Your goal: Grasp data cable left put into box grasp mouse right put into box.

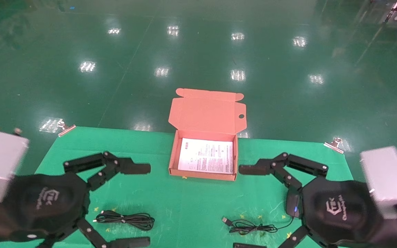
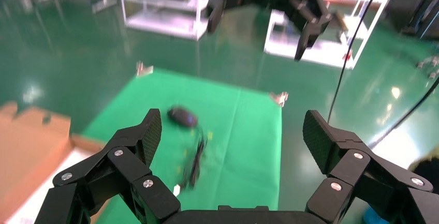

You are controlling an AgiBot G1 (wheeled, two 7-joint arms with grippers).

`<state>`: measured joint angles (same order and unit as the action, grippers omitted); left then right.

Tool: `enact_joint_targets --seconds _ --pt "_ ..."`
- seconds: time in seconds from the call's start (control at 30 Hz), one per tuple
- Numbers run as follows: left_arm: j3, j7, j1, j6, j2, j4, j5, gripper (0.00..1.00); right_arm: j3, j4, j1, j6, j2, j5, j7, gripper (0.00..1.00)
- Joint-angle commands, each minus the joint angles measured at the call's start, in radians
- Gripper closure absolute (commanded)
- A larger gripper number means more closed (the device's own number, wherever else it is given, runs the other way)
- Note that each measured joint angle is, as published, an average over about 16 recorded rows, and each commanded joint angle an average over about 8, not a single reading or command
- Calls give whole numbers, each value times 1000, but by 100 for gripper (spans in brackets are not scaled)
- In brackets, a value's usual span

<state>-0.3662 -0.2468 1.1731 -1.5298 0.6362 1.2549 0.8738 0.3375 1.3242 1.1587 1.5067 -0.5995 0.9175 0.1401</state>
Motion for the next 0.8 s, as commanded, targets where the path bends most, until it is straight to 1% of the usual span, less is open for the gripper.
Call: enact_joint_targets --seconds 0.03,0.2,0.4,0.63,0.7,0.8 --pt "-19 -15 25 -7 3 -7 35 0 10 9 16 2 2 37 -8 0" --pt "-95 -53 113 -34 35 -32 154 0 84 21 111 37 -17 205 -65 0" --pt "-224 -61 237 -49 85 -40 342 0 221 26 229 59 -51 420 -150 0" --pt "-406 -58 374 -45 159 -32 598 0 381 29 316 45 -89 626 -212 0" --pt "-450 -61 398 -35 179 -24 673 0 414 30 329 33 -101 682 -223 0" --pt "-496 -74 409 -7 199 -7 767 0 449 30 337 14 -118 748 -228 0"
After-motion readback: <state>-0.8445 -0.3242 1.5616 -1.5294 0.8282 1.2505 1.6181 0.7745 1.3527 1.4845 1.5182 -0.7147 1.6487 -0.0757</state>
